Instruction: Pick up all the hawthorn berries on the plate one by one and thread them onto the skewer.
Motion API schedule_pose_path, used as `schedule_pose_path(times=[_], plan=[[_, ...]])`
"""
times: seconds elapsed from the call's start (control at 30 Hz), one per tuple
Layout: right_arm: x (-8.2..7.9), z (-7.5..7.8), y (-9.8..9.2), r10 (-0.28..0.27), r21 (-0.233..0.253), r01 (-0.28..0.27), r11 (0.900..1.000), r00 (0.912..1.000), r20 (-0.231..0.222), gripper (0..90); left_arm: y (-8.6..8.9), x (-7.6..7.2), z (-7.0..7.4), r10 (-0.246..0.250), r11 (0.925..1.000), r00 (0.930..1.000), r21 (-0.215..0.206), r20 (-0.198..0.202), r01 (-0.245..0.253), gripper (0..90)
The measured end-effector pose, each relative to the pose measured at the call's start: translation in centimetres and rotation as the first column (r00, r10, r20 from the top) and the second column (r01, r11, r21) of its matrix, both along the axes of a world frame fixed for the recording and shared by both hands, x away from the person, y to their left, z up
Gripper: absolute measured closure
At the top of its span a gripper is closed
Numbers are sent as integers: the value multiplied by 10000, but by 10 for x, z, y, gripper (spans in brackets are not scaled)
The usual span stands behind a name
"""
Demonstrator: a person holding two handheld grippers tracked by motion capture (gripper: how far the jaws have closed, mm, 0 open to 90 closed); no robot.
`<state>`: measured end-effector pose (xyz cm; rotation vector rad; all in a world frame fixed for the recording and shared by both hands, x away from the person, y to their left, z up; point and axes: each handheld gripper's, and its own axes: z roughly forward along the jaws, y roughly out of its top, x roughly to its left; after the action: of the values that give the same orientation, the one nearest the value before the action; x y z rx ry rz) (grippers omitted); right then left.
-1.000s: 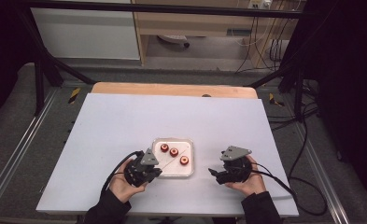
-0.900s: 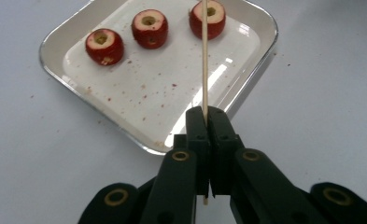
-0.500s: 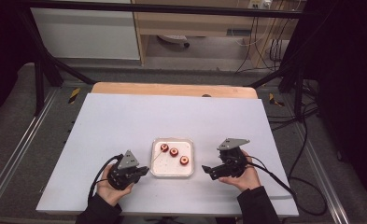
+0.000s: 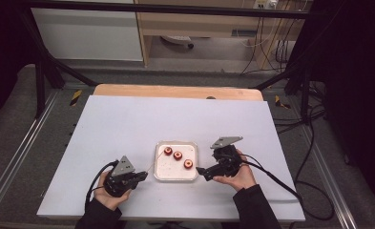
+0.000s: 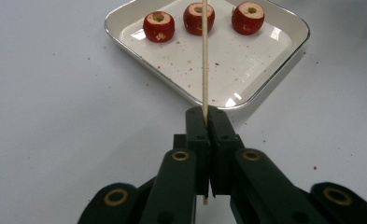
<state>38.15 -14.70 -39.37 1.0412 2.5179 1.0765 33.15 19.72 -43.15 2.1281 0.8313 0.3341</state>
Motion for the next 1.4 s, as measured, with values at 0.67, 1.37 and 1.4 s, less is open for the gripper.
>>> schedule_pose_path(times=[0.67,1.37,1.4], plan=[[32,-1,56,796,-1434,-1014,9845,9855,-1500,211,6,2,-4,146,9999,9998,-89,-117,-147,882],[56,-17,77,761,-2182,-1510,9641,9452,-3176,529,5,1,-4,90,9999,9999,-62,-95,-91,883],[57,-17,77,735,-2244,-1500,9629,9456,-3170,539,5,1,-3,78,10000,9999,-59,-103,-79,882]])
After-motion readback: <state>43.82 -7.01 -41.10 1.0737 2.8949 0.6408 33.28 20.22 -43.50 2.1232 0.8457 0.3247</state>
